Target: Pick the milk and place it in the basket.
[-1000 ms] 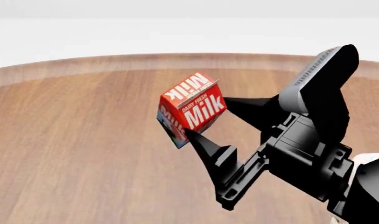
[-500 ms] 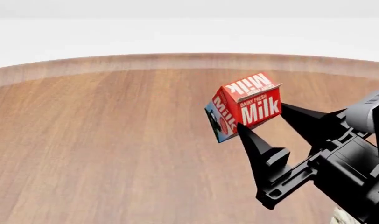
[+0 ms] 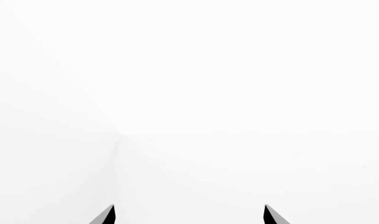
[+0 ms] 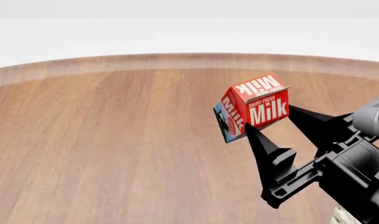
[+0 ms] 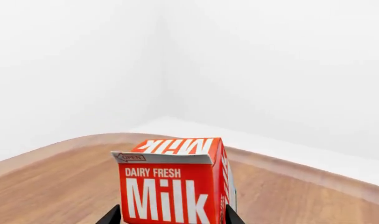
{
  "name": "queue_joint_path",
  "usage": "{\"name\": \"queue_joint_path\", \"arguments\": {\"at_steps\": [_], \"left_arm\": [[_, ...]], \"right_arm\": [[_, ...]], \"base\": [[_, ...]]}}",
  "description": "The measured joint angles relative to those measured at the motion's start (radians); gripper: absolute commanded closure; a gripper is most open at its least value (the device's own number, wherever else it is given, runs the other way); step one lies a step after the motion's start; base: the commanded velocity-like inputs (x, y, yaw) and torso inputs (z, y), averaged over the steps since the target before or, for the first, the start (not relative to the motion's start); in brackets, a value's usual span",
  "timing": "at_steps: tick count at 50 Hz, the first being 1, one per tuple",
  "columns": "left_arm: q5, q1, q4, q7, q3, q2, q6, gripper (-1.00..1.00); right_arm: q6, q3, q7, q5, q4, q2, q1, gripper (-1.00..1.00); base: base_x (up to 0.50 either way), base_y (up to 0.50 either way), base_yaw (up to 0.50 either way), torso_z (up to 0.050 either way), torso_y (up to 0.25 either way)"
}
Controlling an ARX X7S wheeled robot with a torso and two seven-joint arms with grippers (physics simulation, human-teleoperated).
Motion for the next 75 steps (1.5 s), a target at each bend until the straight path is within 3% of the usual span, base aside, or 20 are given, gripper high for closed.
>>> {"name": "queue_joint_path", "arguments": {"at_steps": [21,38,52,75], "left_arm": [[0.006,-0.007,-0.003,0.002,0.014,-0.007,0.005,-1.0],[-0.003,-0.001,0.003,-0.005,0.006,-0.016,0.005,-1.0],[0.003,-0.007,-0.001,-0.008,0.02,-0.019,0.008,-1.0],[0.006,-0.003,-0.001,-0.01,0.023,-0.023,0.013,-1.0]], "right_arm": [[0.109,0.102,-0.069,0.09,-0.029,0.249,0.117,1.0],[0.193,0.198,-0.14,0.175,0.09,0.47,0.266,1.0],[0.205,0.047,-0.218,0.081,0.284,0.552,0.515,1.0],[0.234,-0.274,-0.371,-0.225,0.611,0.488,0.901,1.0]], "base": [[0.0,0.0,0.0,0.0,0.001],[0.0,0.0,0.0,0.001,0.001],[0.0,0.0,0.0,0.001,0.001],[0.0,0.0,0.0,0.0,0.001]]}}
